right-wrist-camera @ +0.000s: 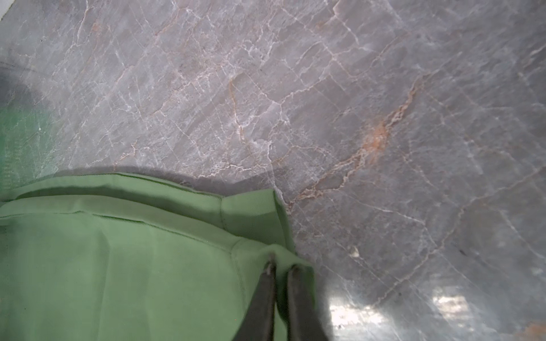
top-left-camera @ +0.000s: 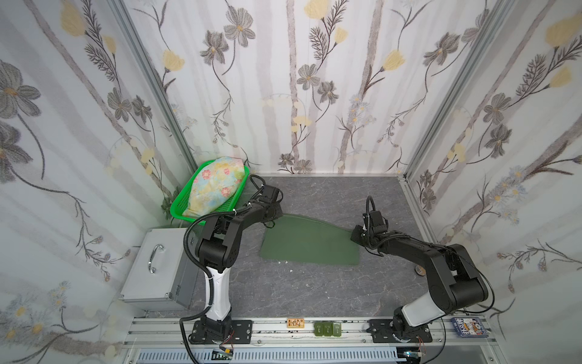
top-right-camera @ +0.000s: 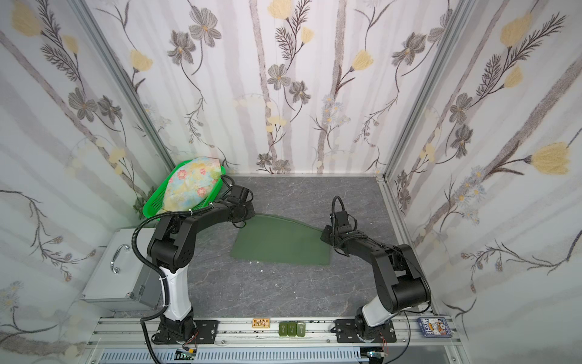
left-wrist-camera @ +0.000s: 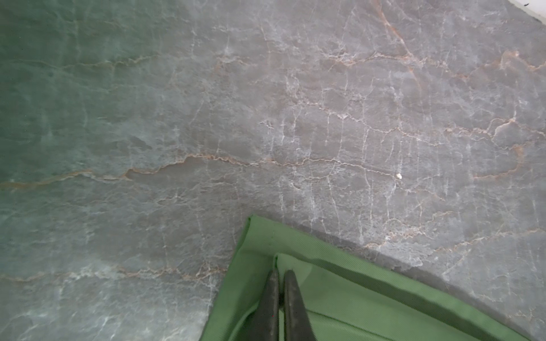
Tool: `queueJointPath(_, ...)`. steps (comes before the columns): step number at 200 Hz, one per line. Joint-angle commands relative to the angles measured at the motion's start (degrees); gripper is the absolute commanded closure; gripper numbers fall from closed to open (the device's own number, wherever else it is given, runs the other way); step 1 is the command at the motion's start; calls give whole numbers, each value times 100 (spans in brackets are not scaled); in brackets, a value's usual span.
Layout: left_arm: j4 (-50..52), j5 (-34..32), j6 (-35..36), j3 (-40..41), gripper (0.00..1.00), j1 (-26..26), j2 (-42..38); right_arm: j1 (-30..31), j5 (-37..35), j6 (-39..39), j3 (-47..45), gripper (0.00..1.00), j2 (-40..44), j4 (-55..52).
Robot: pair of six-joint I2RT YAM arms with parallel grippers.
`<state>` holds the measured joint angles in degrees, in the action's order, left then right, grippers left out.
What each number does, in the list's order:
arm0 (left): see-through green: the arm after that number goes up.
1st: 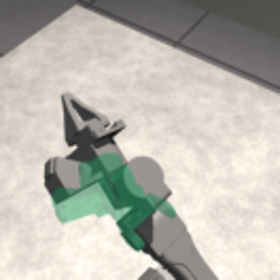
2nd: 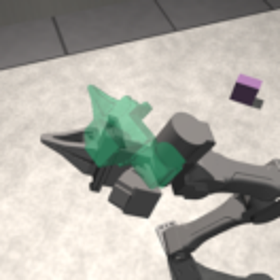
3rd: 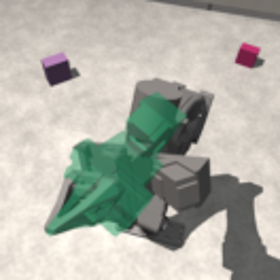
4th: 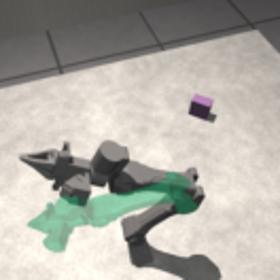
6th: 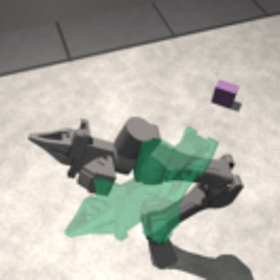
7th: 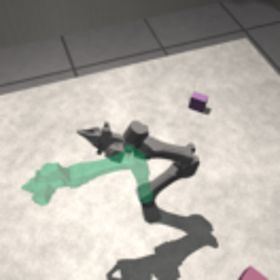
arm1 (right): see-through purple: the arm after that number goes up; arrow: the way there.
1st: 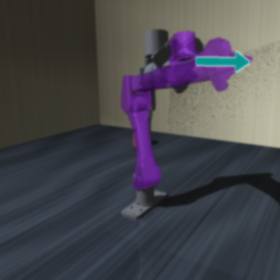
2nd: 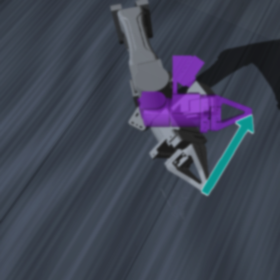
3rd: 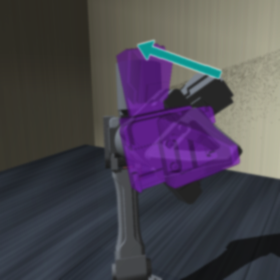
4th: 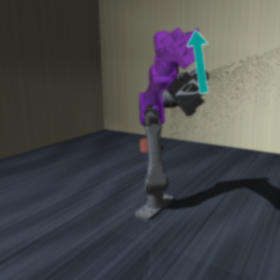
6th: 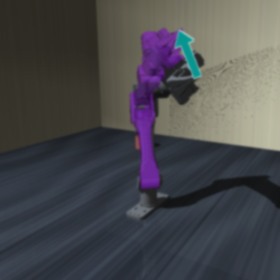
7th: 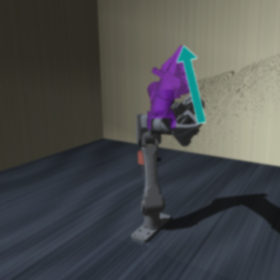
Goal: Fold and stack skirts
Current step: Smooth out the skirt at the center of the table.
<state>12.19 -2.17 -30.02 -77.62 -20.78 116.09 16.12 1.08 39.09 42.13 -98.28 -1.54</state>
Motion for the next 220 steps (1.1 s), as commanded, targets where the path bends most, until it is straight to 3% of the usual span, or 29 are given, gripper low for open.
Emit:
queueJointPath(1, -50, -107, -63, 51, 100, 10, -117, 31, -138, 7, 41, 100, 96, 216)
queueJointPath(130, -94, -298, -238, 99, 100, 189, -27, 106, -205, -91, 269, 100, -115, 282)
queueJointPath(220, -85, -344, -312, 591, 100, 213, -706, 323, -452, -73, 268, 100, 651, -58)
